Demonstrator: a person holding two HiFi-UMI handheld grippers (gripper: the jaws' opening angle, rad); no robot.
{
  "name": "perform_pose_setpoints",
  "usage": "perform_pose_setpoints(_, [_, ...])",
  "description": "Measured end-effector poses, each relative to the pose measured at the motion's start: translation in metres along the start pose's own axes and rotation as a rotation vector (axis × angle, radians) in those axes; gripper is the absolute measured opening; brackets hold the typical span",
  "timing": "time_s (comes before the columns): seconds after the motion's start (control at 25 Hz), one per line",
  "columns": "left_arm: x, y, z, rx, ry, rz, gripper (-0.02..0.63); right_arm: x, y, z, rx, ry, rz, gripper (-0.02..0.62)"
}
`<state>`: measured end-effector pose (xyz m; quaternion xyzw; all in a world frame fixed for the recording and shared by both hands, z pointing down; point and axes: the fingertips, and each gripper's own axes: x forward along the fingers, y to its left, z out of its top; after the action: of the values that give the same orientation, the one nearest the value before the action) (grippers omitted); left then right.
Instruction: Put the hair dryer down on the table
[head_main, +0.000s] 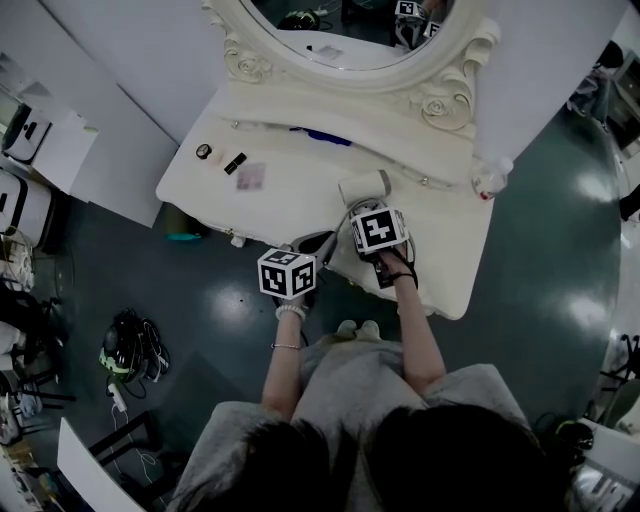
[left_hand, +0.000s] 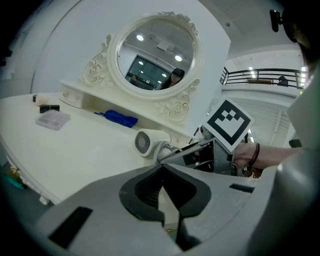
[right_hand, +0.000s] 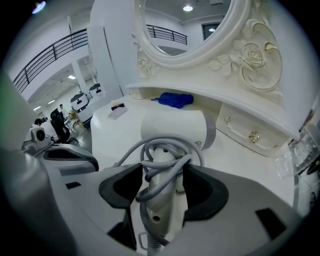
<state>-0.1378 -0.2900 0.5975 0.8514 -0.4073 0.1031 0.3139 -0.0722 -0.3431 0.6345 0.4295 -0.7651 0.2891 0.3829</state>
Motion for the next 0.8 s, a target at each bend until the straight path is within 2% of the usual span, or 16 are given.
perform_pose_setpoints(0.24, [-0.005, -0.003, 0.002, 0.005, -0.026, 0.0, 0.005, -0.015, 0.002, 0.005, -0.005, -0.097, -0.001, 0.229])
perform_pose_setpoints(0.48, [-0.008, -0.009, 0.004, 0.017, -0.057, -0.005, 0.005, -0.03, -0.003, 0.008, 0.04, -0.171, -0.003, 0.229])
perform_pose_setpoints(0.8, [-0.011, -0.02, 0.014, 0.05, -0.091, -0.024, 0.005, -0.056, 0.0, 0.023, 0.108, -0.285, 0.066, 0.214])
